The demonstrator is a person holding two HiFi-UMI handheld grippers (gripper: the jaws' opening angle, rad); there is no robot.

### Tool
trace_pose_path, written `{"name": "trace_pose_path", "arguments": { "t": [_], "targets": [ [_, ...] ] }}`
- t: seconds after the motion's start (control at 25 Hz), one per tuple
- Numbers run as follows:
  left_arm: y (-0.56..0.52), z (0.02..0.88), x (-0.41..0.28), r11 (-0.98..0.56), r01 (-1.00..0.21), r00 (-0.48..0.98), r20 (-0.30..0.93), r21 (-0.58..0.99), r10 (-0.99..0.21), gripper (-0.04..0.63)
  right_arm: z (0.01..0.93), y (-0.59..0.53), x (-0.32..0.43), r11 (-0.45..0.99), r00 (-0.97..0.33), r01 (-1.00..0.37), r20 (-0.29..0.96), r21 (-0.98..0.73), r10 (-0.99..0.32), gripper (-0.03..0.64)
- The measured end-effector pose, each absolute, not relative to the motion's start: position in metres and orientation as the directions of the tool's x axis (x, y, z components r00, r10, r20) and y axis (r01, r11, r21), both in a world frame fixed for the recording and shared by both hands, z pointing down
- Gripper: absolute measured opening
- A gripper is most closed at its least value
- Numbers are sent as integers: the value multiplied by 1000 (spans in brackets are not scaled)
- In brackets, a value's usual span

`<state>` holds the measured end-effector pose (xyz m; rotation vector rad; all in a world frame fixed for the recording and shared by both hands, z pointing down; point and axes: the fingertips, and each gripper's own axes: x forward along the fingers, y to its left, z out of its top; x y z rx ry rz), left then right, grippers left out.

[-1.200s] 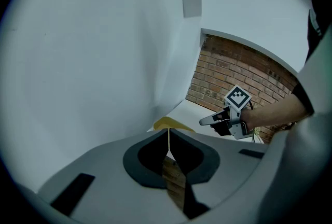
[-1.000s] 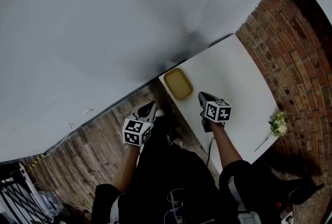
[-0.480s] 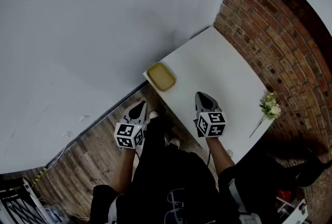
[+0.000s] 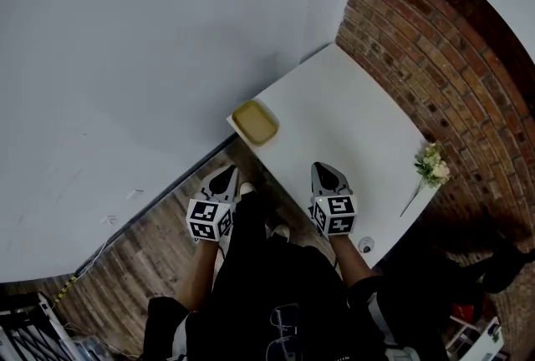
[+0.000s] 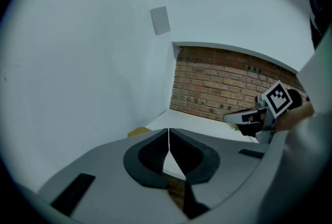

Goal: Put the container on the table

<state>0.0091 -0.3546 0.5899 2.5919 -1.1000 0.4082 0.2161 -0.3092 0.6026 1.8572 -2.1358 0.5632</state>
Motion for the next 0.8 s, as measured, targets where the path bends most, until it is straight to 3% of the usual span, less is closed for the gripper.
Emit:
{"name": "trace_pose_path", "arguments": {
  "t": [0.8],
  "targets": [
    [-346, 596, 12, -671, -721, 678, 378, 176, -630, 18, 608, -303, 211, 118, -154, -987, 454, -108, -878, 23]
  ]
}}
